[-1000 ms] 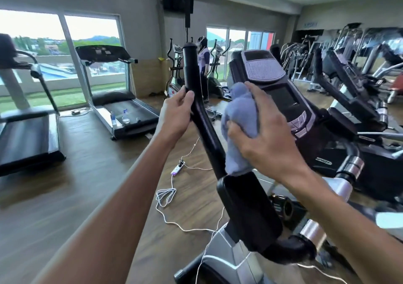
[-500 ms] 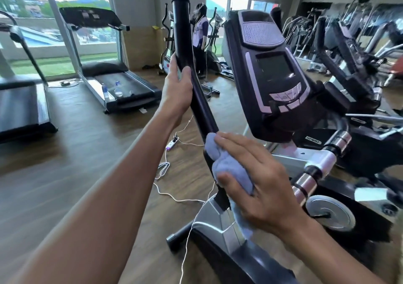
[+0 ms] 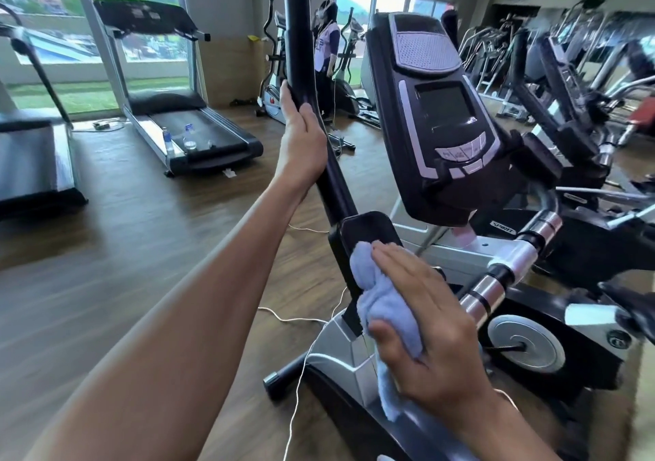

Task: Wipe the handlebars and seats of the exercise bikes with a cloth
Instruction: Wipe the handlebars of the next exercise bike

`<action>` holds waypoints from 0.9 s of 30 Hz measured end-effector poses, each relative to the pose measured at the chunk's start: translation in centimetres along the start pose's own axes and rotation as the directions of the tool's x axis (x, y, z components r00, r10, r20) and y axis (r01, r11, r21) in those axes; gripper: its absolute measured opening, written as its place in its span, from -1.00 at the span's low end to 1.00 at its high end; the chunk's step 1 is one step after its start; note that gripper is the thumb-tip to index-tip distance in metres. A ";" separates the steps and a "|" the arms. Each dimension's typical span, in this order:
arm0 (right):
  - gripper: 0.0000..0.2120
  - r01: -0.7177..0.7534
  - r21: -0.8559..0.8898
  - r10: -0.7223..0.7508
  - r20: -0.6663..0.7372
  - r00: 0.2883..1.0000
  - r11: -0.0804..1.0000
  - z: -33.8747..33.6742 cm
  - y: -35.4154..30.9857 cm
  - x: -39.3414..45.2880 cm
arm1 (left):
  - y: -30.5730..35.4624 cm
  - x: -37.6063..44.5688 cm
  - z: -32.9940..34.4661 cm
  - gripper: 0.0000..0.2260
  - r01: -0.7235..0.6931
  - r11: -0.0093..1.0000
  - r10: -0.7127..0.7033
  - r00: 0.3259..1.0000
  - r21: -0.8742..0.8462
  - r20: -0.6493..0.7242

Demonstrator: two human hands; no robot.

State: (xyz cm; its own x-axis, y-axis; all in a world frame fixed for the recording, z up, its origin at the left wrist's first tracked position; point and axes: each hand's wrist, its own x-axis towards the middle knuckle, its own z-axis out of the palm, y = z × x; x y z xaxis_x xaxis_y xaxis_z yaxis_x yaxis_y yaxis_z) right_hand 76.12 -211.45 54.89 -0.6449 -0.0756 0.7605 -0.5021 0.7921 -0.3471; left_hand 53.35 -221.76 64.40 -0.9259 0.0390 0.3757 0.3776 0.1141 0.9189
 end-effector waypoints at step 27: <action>-0.74 0.396 0.130 -0.414 0.391 0.822 0.909 -0.4 -0.3 7.9 | -0.9 0.6 -0.3 -0.47 -0.011 0.992 0.015 0.999 -0.123 0.036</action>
State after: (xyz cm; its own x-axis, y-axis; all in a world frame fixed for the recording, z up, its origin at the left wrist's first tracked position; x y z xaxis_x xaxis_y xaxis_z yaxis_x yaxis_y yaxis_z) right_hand 71.36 -212.08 61.22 -0.5477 -0.6266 0.5544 -0.7865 0.6117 -0.0857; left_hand 52.47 -222.10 63.82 -0.9196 0.0767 0.3853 0.3857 -0.0094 0.9226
